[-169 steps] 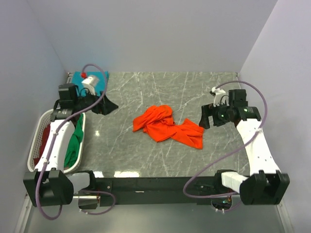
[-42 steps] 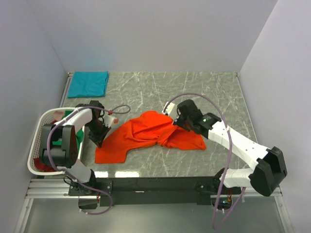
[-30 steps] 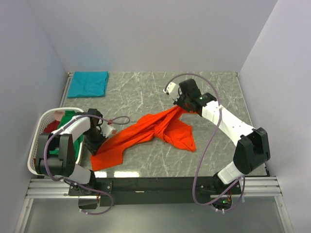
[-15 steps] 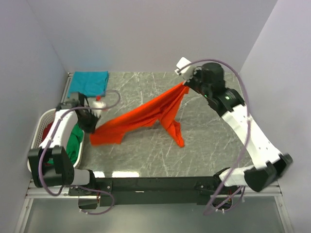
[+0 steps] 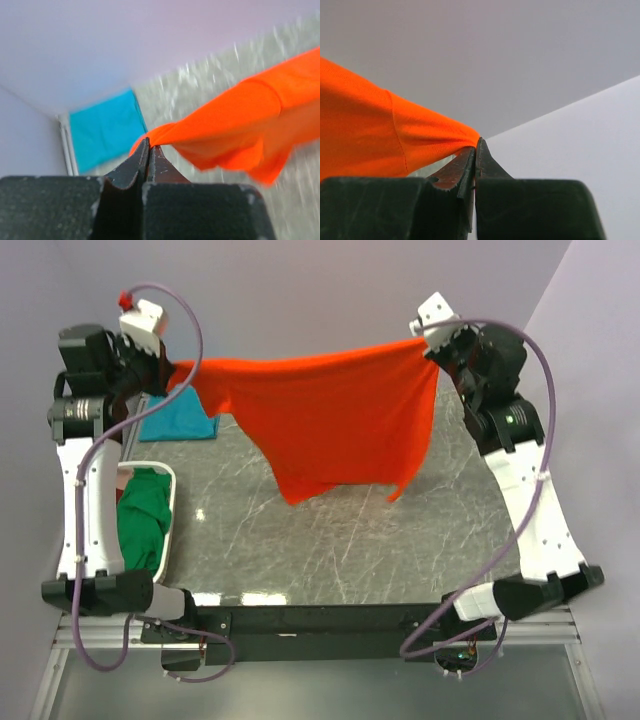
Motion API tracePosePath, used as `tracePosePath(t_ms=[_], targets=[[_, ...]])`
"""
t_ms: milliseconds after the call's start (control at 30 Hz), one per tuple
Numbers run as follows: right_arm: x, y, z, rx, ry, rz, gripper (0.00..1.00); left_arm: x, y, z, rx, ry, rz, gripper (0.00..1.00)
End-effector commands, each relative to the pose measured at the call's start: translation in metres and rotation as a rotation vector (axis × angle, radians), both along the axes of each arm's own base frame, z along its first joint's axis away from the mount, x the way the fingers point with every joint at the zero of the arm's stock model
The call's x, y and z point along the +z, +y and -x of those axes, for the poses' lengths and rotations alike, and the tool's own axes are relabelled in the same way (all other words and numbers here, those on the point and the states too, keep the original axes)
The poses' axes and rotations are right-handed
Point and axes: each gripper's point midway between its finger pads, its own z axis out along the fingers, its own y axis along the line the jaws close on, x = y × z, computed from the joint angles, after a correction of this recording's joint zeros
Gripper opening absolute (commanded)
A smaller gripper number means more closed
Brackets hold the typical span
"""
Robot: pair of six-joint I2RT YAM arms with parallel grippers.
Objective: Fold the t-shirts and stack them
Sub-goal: Flatten the tshirt out
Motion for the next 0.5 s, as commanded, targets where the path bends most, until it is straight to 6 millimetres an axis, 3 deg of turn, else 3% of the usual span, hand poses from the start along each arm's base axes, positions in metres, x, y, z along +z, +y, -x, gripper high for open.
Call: tracePosePath(t_ms=[0, 67, 133, 167, 233, 267, 300, 333, 367, 400, 433, 467], targets=[[0.061, -0.012, -0.012, -0.057, -0.155, -0.017, 0.00, 0.046, 0.003, -0.034, 0.028, -0.115, 0.065, 0.00], [0.058, -0.007, -0.017, -0.033, -0.124, -0.031, 0.00, 0.065, -0.005, -0.035, -0.027, -0.150, 0.056, 0.00], [0.062, -0.005, 0.003, 0.001, -0.120, -0.053, 0.00, 0.064, -0.013, -0.022, -0.092, -0.150, 0.019, 0.00], [0.052, -0.005, 0.014, 0.017, -0.090, -0.057, 0.00, 0.052, -0.016, -0.003, -0.131, -0.137, -0.036, 0.00], [0.010, 0.001, 0.048, 0.099, -0.013, -0.035, 0.00, 0.023, -0.022, 0.023, -0.194, -0.093, -0.098, 0.00], [-0.015, 0.003, 0.061, 0.134, 0.037, -0.007, 0.00, -0.011, -0.022, 0.048, -0.237, -0.053, -0.180, 0.00], [-0.078, 0.011, 0.067, 0.192, 0.168, 0.029, 0.00, -0.045, -0.024, 0.069, -0.275, 0.042, -0.195, 0.00], [-0.088, 0.012, 0.095, 0.230, 0.161, 0.050, 0.00, -0.070, -0.025, 0.086, -0.314, 0.096, -0.229, 0.00], [-0.115, 0.012, 0.105, 0.248, 0.207, 0.089, 0.00, -0.116, -0.026, 0.113, -0.380, 0.175, -0.287, 0.00], [-0.174, 0.013, 0.113, 0.268, 0.324, 0.122, 0.00, -0.147, -0.029, 0.135, -0.423, 0.259, -0.293, 0.00], [-0.192, 0.014, 0.127, 0.290, 0.344, 0.134, 0.00, -0.173, -0.028, 0.149, -0.445, 0.316, -0.313, 0.00], [-0.218, 0.020, 0.136, 0.326, 0.398, 0.159, 0.00, -0.218, -0.027, 0.170, -0.497, 0.401, -0.345, 0.00]])
